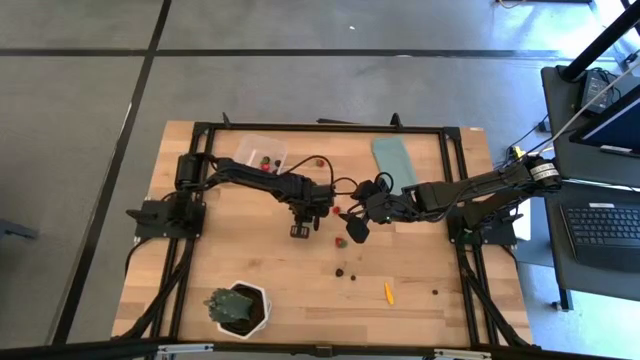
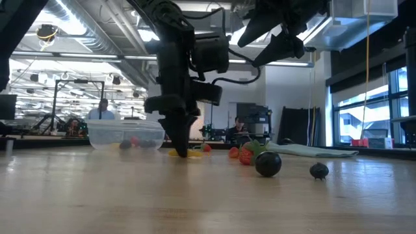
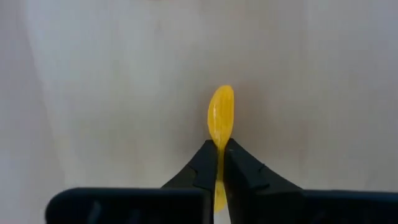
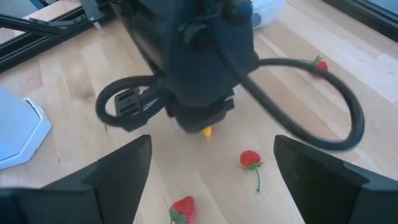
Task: Pick and placing Produce into tupperware
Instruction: Put the yellow corn into the transparent bin
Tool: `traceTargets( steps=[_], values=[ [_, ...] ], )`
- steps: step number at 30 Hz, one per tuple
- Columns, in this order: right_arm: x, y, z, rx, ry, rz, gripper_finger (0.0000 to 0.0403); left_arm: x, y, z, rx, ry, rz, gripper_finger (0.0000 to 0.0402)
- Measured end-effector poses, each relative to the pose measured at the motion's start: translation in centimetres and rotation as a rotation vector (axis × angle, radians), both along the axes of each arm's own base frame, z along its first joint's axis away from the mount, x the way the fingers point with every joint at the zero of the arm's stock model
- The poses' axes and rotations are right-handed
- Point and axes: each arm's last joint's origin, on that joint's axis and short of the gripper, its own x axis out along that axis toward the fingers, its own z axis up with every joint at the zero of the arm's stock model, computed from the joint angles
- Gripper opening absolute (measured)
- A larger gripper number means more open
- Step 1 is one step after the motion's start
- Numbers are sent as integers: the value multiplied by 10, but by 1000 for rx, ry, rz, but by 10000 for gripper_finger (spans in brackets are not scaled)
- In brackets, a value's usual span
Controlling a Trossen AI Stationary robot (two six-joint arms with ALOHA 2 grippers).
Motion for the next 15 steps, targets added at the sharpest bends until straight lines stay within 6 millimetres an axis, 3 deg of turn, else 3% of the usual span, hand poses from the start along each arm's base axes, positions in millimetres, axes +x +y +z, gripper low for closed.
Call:
traceTargets(
  steps=[7, 15],
  values=[
    [0, 0, 0, -1, -3, 0, 339, -21, 19, 29, 63, 58, 96, 9],
    [0, 0, 0, 0, -5, 0, 339, -51, 57, 68, 106, 43, 344, 5]
  ],
)
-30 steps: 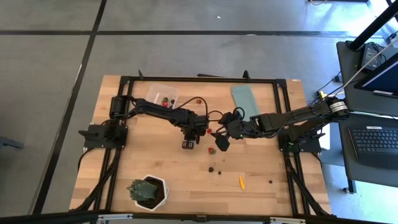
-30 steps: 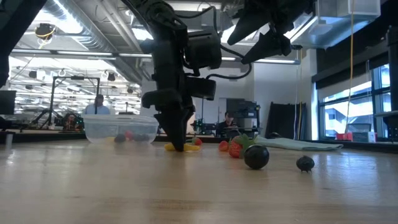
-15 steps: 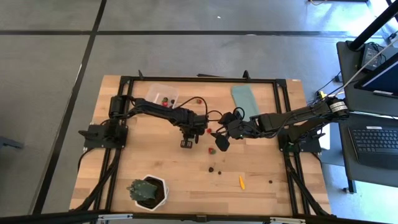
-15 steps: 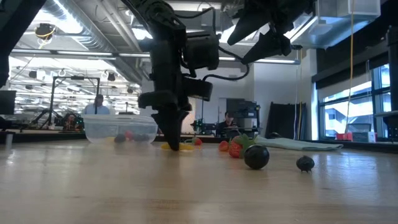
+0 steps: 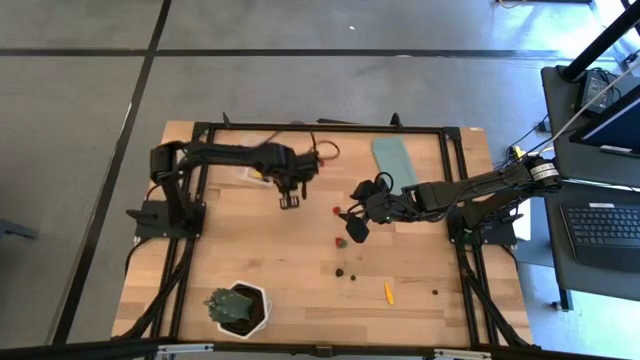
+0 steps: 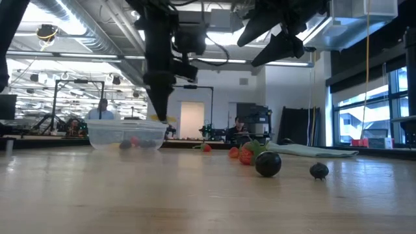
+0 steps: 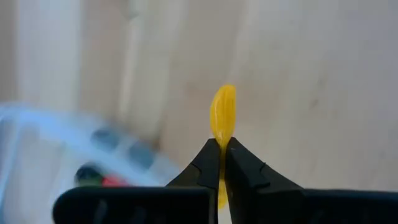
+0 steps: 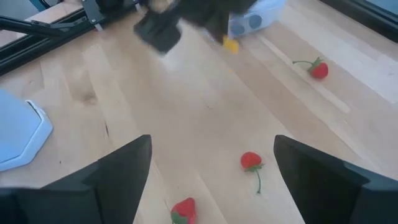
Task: Pick and placing Produce into tupperware
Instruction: Put the yellow corn into the transparent bin
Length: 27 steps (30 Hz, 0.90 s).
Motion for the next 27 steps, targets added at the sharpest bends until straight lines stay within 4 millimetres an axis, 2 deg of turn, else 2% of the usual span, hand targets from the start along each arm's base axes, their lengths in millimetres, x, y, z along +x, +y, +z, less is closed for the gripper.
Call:
traceTargets(
  steps=[8, 14, 20, 27],
  values=[
    [0, 0, 0, 0, 0, 0, 339, -43, 41, 32, 30, -3, 345, 3],
    [0, 0, 0, -1, 1, 0, 339, -65, 59, 36, 49, 48, 522, 12],
    [0, 0, 0, -3, 2, 1, 339, -71, 65, 15, 43, 48, 552, 4],
    [0, 0, 0, -6, 3, 2, 339, -77, 59, -18, -31, 27, 552, 15]
  ],
)
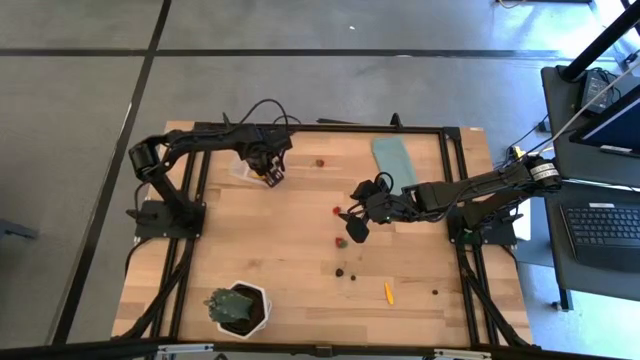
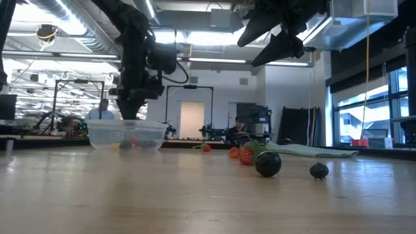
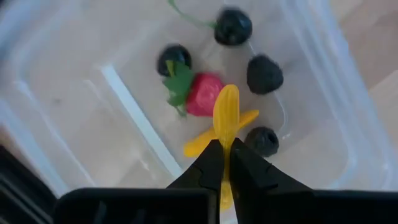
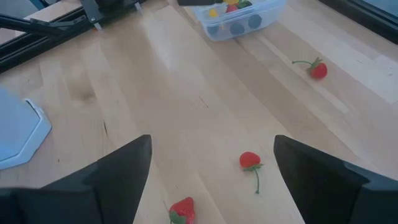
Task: Pick and placing Produce into tupperware
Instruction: Put the yellow corn into the transparent bin, then put the red strawberry into the transparent bin
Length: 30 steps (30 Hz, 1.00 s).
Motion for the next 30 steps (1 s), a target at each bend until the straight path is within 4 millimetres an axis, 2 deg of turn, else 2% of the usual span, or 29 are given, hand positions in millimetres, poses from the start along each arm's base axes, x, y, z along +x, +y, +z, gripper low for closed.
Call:
traceTargets(
  steps=[6, 18, 26, 30],
  values=[
    [0, 0, 0, 0, 0, 0, 339, -2, -2, -12, 9, -12, -4, 18],
    [0, 0, 0, 1, -1, -2, 339, -1, -2, -12, 14, -11, -34, 24],
    [0, 0, 0, 1, -1, -2, 339, 0, -3, -11, 58, 9, -43, 70],
    [0, 0, 0, 1, -1, -2, 339, 0, -3, -11, 56, 8, -43, 107]
  ],
)
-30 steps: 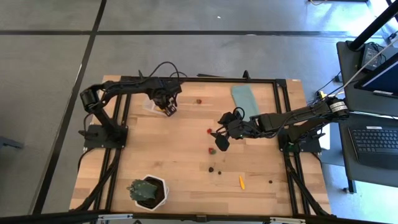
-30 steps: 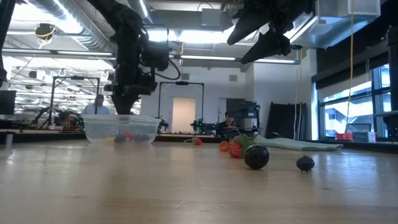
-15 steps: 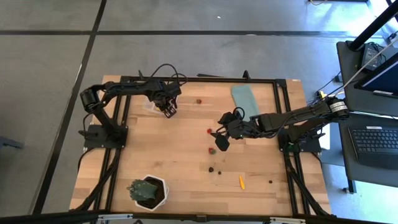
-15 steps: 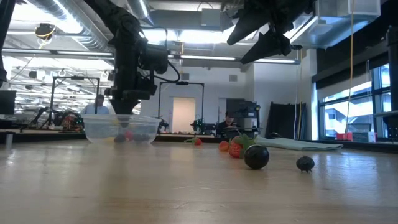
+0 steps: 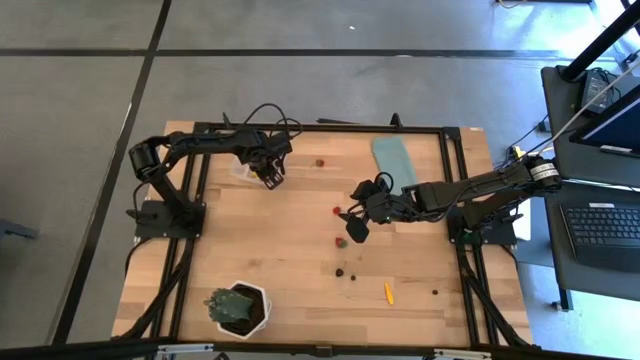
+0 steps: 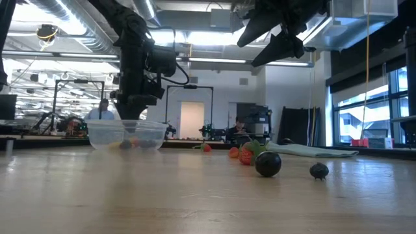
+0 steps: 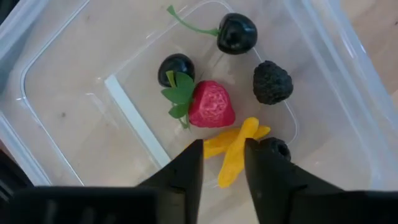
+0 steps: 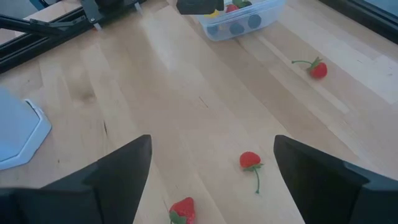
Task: Pick and placing Produce into tupperware
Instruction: Put the red strawberry into the transparent bin
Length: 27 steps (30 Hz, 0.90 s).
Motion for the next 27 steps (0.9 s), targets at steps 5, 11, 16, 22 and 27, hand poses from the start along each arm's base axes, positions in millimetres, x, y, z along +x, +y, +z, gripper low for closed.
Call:
traceTargets(
  steps=[5, 11, 16, 22, 27],
  values=[
    [0, 0, 0, 0, 0, 0, 339, 0, 0, 0, 0, 0, 0, 172],
    [0, 0, 0, 0, 0, 0, 339, 0, 0, 0, -3, 2, 3, 216],
    [0, 0, 0, 0, 0, 0, 339, 0, 0, 1, -3, 0, 15, 219],
    [0, 0, 0, 0, 0, 0, 339, 9, 5, 22, 36, -73, 23, 209],
    [0, 0, 0, 0, 2, 0, 339, 23, 6, 52, -10, -209, -135, 200]
  ],
)
